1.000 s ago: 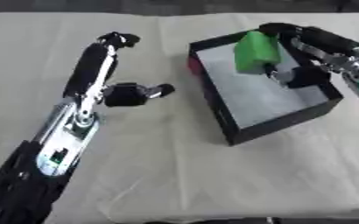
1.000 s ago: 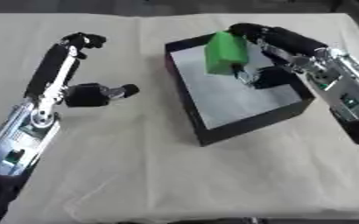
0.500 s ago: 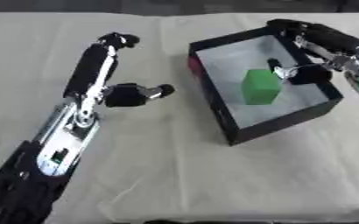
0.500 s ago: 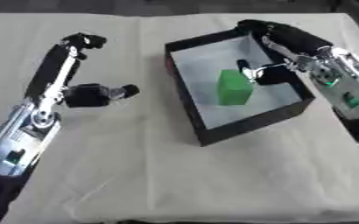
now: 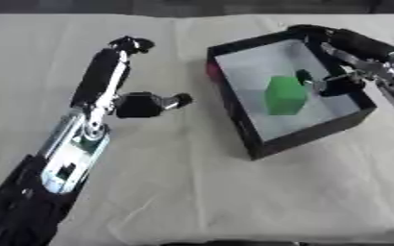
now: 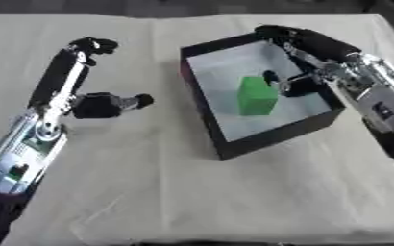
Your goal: Pick up the objects with one hand, pass them to the other hand, and then place them into the box on the other side of the table.
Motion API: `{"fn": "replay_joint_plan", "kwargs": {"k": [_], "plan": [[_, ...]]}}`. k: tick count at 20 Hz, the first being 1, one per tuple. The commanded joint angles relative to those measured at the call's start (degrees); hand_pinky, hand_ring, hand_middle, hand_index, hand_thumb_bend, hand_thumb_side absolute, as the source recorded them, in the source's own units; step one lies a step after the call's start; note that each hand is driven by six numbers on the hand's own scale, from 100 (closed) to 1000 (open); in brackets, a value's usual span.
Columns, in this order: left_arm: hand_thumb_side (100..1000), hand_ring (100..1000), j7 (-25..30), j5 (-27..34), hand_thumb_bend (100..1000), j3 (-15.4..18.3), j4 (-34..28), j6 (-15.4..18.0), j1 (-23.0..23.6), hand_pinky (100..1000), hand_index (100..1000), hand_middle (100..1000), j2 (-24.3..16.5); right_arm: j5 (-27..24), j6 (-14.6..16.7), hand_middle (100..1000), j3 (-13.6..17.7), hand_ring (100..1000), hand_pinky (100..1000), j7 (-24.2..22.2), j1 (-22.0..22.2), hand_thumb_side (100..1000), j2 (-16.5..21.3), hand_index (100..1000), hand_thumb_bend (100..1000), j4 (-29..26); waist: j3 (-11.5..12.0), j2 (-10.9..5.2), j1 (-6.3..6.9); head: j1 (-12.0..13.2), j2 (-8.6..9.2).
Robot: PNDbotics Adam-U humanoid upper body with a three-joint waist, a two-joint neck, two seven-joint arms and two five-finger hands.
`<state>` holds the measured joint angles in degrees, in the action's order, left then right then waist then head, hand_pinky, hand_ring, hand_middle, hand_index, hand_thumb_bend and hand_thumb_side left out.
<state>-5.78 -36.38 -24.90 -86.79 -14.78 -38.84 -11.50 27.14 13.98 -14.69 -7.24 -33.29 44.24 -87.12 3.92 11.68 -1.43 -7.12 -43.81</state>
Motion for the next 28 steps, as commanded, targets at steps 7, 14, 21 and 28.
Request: {"fn": "replay_joint_plan", "kwargs": {"k": [7, 14, 21, 28], "plan": [[483, 802, -0.9, 0.8, 851, 1.7, -2.0, -0.3, -0.8, 735, 813, 694, -1.9, -36.5, -5.6, 1000, 5.0, 930, 934, 8.0, -0.5, 470, 4.8, 968, 100, -12.9, 0.1, -2.28, 0.72, 2.0, -0.31], [490, 802, -1.5, 2.4, 845, 3.3, -4.6, -1.2, -0.2, 736, 814, 694, -5.1, -51.2, -5.7, 1000, 8.7, 976, 954, 5.5, 3.0, 470, 6.8, 1000, 100, -18.1, 0.3, -2.29, 0.79, 5.9, -0.31], [502, 801, -1.7, 4.1, 832, 4.9, -7.5, -1.9, 0.9, 738, 812, 692, -8.7, -58.3, -6.8, 1000, 11.8, 1000, 991, -1.1, 5.5, 470, 7.3, 1000, 100, -17.0, 0.6, -1.64, 1.0, 8.5, -0.31], [520, 781, -2.2, 7.7, 822, 7.9, -11.3, -3.0, 1.6, 733, 815, 679, -13.9, -61.7, -7.3, 1000, 14.7, 1000, 967, 1.1, 7.4, 470, 7.9, 1000, 100, -17.0, 1.1, -1.0, 1.66, 9.0, -0.31]]}}
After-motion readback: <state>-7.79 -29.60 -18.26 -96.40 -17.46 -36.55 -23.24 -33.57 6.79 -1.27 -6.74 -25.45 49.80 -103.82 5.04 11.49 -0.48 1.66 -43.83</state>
